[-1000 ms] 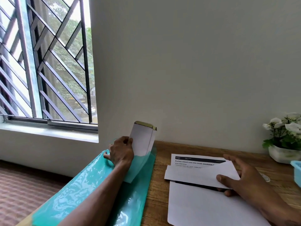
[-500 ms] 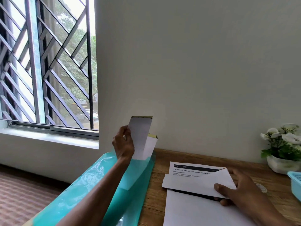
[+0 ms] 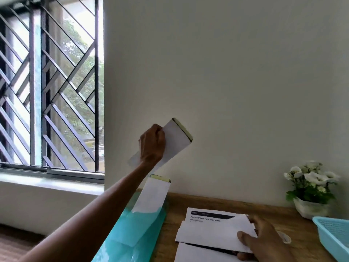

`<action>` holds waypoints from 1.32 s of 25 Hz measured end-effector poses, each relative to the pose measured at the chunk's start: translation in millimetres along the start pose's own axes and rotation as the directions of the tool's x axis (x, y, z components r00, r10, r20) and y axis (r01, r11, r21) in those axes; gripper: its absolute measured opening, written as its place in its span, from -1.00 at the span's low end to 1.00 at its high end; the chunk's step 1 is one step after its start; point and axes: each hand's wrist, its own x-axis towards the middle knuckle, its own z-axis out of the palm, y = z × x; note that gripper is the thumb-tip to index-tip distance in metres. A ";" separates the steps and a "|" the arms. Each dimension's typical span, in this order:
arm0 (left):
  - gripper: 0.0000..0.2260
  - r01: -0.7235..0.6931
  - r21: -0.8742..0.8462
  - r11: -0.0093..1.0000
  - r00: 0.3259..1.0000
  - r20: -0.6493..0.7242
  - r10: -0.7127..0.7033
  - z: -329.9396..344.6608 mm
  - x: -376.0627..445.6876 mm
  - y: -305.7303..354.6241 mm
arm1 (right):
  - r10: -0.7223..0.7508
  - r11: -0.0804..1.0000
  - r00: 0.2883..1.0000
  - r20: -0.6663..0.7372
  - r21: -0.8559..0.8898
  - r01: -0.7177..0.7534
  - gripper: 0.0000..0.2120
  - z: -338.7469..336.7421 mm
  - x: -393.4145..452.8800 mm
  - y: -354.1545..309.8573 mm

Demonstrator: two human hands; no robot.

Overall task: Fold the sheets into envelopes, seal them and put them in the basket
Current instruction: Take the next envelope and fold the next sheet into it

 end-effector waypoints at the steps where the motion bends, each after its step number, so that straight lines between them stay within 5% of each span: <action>1: -0.75 -0.045 0.048 0.998 0.997 0.072 0.041 -4.4 -9.7 6.8 | 0.000 0.997 1.000 -0.003 0.082 0.000 -0.69 -3.6 -0.8 -3.2; 4: -0.67 -0.186 0.194 0.963 0.941 0.317 0.117 -15.0 -68.1 2.6 | -0.046 0.945 0.999 -0.023 0.324 0.051 -0.76 -16.6 -5.7 -16.7; 8: -0.64 -0.188 0.314 0.931 0.897 0.440 0.032 -15.2 -134.5 -30.7 | -0.103 0.926 0.985 -0.136 0.348 0.145 -0.79 -26.9 -11.9 -23.8; 28: -0.56 0.005 0.039 0.999 0.920 0.392 -0.020 -7.6 -146.4 -62.2 | -0.218 0.829 0.963 -0.156 0.492 0.267 -0.90 -11.9 2.6 -3.7; 31: -0.61 0.035 0.004 0.999 0.938 0.344 -0.035 -5.4 -147.4 -64.2 | -0.220 0.814 0.971 -0.089 0.531 0.233 -0.80 -10.0 8.2 2.5; 33: -0.64 0.048 -0.009 0.999 0.950 0.308 -0.043 -3.9 -146.8 -65.2 | -0.237 0.829 0.971 -0.017 0.518 0.212 -0.46 -9.3 9.0 4.8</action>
